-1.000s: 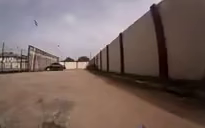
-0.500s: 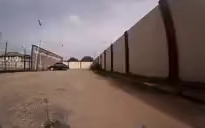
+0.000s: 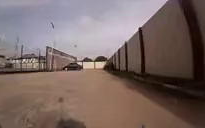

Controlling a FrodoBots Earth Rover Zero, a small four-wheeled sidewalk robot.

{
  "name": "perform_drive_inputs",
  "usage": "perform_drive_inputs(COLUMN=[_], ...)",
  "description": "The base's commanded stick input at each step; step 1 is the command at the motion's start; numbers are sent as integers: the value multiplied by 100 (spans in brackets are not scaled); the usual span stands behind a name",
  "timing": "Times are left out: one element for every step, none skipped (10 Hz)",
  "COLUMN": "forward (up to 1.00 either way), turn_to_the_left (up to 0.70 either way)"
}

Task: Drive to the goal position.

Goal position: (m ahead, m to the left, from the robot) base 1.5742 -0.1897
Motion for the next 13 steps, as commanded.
perform_drive_inputs(forward=[70,70,70,70,70,70,70,70,70,70,70,70,70], turn_to_the_left=[35,35,35,35,35,35,35,35,35,35,35,35,35])
